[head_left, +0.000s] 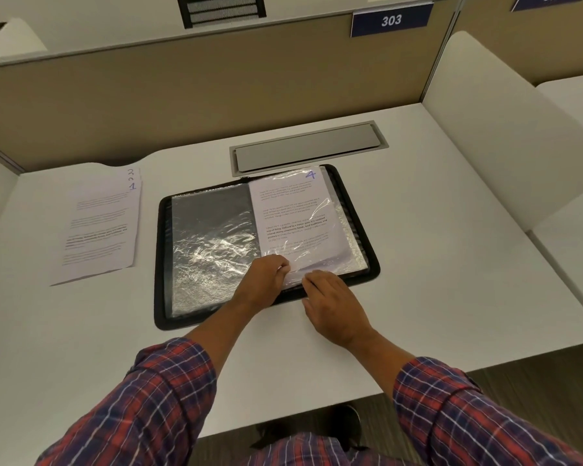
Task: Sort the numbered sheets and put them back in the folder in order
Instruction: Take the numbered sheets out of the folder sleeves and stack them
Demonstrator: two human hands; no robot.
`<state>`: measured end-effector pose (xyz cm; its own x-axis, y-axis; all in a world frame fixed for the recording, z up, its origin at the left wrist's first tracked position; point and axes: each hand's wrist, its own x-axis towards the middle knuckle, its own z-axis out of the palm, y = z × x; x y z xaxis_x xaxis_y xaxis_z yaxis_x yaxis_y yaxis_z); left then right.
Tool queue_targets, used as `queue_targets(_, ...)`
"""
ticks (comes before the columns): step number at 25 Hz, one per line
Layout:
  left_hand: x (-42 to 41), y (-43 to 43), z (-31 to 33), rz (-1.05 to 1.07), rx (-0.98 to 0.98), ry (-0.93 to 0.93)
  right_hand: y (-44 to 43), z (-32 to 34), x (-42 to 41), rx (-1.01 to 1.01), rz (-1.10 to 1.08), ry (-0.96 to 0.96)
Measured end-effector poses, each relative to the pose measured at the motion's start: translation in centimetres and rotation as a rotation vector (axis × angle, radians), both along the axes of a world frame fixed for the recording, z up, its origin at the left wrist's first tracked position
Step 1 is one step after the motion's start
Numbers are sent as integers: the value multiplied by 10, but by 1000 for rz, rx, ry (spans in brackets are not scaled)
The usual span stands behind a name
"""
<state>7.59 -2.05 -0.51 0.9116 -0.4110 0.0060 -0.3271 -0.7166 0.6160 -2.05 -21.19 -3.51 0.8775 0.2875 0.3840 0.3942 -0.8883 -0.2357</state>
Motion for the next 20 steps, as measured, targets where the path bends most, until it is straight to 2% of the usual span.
queue_targets(6, -1, -3, 2, 15, -40, -50, 9, 1, 9, -11, 3, 26)
queue_targets(11, -1, -1, 3, 15, -46, -27, 15, 13, 15, -5, 77, -90)
queue_targets(13, 3, 2, 4, 11, -61, 2, 20, 15, 17, -9, 88, -45)
queue_targets(17, 2, 5, 5, -8, -76, 45, 21, 5, 21, -61, -94, 145)
queue_targets(20, -2, 4, 4, -16, -81, 35, 21, 13, 24, -46, -28, 51)
